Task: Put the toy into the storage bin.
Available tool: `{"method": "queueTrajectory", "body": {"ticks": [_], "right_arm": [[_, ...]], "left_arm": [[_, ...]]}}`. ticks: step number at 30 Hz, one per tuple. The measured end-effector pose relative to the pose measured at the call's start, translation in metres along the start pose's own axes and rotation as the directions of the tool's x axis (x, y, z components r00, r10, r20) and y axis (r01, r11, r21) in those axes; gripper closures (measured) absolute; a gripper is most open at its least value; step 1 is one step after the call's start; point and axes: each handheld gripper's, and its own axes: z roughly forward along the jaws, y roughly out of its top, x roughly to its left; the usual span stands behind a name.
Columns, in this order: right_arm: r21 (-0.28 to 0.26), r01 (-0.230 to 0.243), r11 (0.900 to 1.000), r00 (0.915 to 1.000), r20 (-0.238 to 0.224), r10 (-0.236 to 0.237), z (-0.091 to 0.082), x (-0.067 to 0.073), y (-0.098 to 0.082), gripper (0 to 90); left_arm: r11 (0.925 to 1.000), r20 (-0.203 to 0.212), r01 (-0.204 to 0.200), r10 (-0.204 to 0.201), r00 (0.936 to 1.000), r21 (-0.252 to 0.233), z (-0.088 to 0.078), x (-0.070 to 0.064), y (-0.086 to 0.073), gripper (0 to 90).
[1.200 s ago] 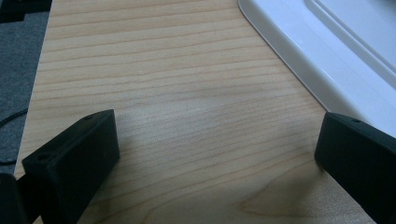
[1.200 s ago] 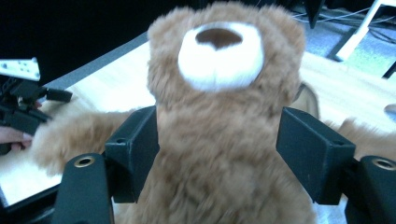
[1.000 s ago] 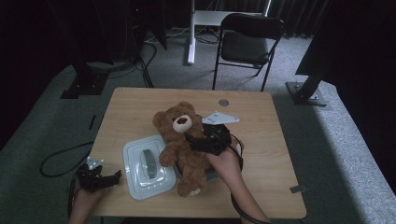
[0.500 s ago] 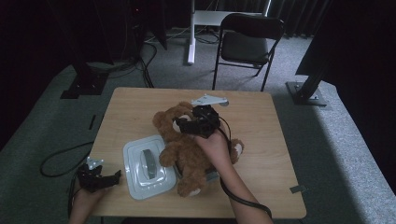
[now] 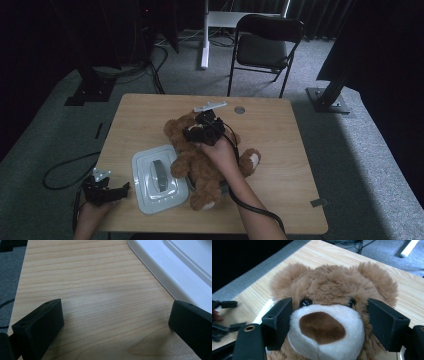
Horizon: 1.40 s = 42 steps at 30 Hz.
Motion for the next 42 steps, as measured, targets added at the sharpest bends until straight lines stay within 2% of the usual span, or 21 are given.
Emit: {"method": "queueTrajectory", "body": {"ticks": [5, 7, 15, 19, 21, 26, 36, 39, 42], "right_arm": [[0.017, 0.002, 1.000, 1.0000, 0.006, -0.002, 0.003, -0.001, -0.004, 23.6], [0.021, 0.017, 1.000, 0.9997, 0.015, -0.017, 0.004, 0.000, -0.005, 23.7], [0.050, 0.010, 0.999, 0.9995, 0.029, -0.012, 0.012, 0.000, -0.016, 24.9], [0.072, 0.033, 0.997, 0.9990, 0.027, -0.035, 0.014, 0.003, -0.016, 25.9], [0.077, 0.016, 0.997, 0.9998, 0.015, -0.017, 0.015, 0.001, -0.017, 26.8], [0.102, 0.009, 0.995, 0.9998, 0.014, -0.010, 0.019, 0.000, -0.020, 27.6], [0.164, -0.002, 0.987, 0.9999, -0.014, 0.004, 0.029, -0.005, -0.022, 27.7], [0.190, -0.006, 0.982, 0.9997, -0.023, 0.011, 0.034, -0.007, -0.023, 27.7], [0.228, 0.009, 0.974, 0.9998, -0.020, -0.005, 0.042, -0.005, -0.024, 27.8]], "left_arm": [[1.0000, 0.000, 0.000, 0.000, 1.0000, 0.000, 0.000, 0.000, 0.000, 0.5], [1.0000, -0.001, -0.002, 0.002, 1.0000, 0.000, 0.000, 0.000, 0.000, 0.5], [1.0000, 0.000, 0.000, 0.000, 1.0000, 0.000, 0.000, 0.000, 0.000, 0.5], [1.0000, 0.000, 0.000, 0.000, 1.0000, 0.000, 0.000, 0.000, 0.000, 0.5], [1.0000, 0.000, 0.000, 0.000, 1.0000, 0.000, 0.000, 0.000, 0.000, 0.5], [1.0000, 0.000, -0.003, 0.003, 1.0000, 0.002, 0.000, 0.000, 0.000, 0.5], [1.0000, 0.000, -0.001, 0.001, 1.0000, 0.001, 0.000, 0.000, 0.000, 0.5], [1.0000, -0.001, -0.001, 0.001, 1.0000, 0.002, 0.000, 0.000, 0.000, 0.5], [1.0000, 0.000, -0.001, 0.001, 1.0000, 0.002, 0.000, 0.000, 0.000, 0.5]]}}
